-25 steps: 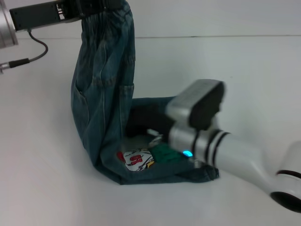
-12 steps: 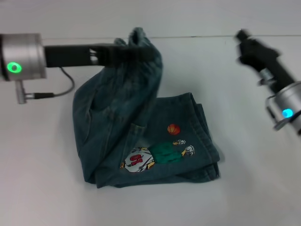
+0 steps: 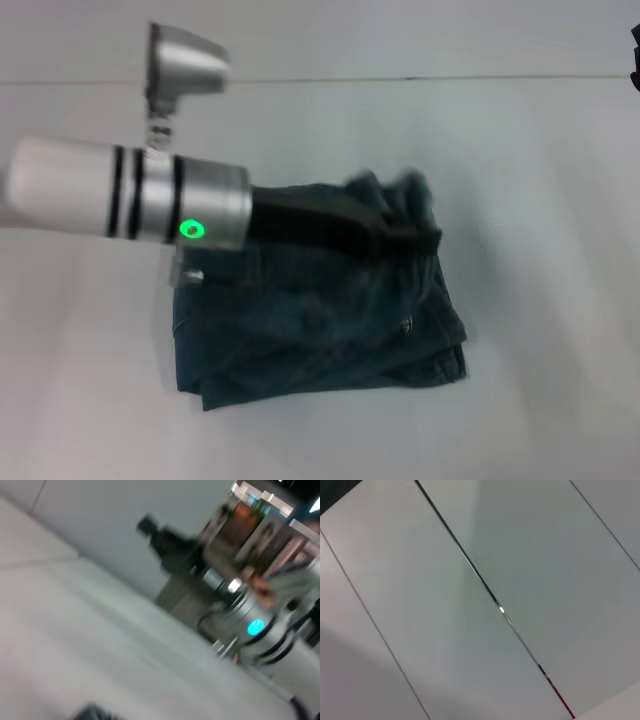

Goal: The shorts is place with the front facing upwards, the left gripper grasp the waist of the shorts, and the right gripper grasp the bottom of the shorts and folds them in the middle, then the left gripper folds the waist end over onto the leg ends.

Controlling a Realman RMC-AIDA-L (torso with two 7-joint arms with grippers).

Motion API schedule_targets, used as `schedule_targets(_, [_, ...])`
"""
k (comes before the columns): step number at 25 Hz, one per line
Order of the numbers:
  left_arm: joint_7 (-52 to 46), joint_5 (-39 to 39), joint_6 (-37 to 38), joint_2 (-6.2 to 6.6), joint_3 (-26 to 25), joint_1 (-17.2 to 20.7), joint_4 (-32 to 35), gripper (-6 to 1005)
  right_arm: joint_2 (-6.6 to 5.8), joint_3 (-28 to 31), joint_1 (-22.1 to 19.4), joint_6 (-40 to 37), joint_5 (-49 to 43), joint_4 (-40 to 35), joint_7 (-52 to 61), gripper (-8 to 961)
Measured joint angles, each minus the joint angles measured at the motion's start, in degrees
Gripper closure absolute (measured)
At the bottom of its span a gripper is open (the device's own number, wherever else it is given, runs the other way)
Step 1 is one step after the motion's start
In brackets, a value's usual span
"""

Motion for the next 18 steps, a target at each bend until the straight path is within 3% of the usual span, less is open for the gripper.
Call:
schedule_targets(5, [-0.4,1.5,-4.4,-0.62,3.4,-0.4,-1.6,797,0.11,-0.6,-0.3,0.6,-0.2,0.5,0.1,926])
schedule_targets(10, [-0.3,0.7,-4.5,-0.69,2.3,0.6,-2.0,654,0.2,-2.3,-0.4,1.4,-0.3,0.6,0.5,918])
schedule_targets(13, [0.2,-0.3,-3.1,-0.64,-1.1,2.5,-1.0,537,-0.05,-5.6,-0.2,1.6,-0.5,0.2,2.3,914])
schedule_targets(16, [1.7,-1.2,-0.1,-0.62,-6.4,5.7,0.9,414,-0.5,-11.5,0.7,0.1,-2.3,-2.5,4.4,909])
schedule_targets(17, [4.0,-2.5,3.1,-0.49,-10.8,8.2,2.1,369,-0.6,-13.5,1.1,-0.8,-3.1,-3.7,5.0,907])
schedule_targets(18, [4.0,-2.5,3.1,-0.49,-10.8,8.2,2.1,324,-0.62,-16.3,1.4,-2.3,-3.8,-5.6,6.6,906])
